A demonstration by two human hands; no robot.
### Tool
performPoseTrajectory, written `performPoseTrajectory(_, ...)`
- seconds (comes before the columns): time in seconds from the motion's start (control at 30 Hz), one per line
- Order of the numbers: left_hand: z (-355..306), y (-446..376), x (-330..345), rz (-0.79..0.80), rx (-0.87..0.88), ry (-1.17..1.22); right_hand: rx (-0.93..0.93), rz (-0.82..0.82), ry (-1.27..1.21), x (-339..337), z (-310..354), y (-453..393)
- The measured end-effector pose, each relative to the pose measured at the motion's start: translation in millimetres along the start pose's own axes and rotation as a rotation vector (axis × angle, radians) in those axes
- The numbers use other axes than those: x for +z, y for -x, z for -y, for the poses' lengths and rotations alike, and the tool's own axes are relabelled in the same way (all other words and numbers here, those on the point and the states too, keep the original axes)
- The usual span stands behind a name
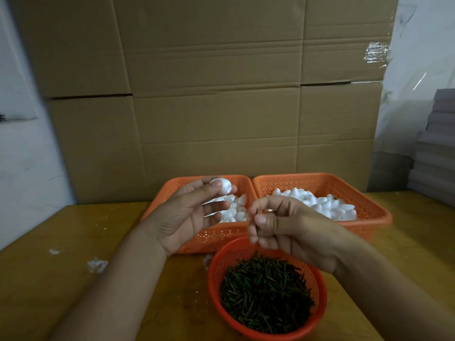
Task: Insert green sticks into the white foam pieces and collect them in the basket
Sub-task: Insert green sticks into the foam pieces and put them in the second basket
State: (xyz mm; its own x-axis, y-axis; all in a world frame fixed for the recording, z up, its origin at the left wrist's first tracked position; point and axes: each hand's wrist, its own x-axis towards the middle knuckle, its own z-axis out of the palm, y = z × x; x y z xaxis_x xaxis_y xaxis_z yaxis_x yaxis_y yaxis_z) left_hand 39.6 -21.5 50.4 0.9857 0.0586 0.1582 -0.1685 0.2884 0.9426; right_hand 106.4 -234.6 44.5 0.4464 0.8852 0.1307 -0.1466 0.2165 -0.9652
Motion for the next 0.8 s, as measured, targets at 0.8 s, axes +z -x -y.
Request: performPoseTrajectory(0.8,-1.1,2.6,0.9,0.005,0.003,-0.029,-0.31,-0.221,0.711,14.5,13.8,9.1)
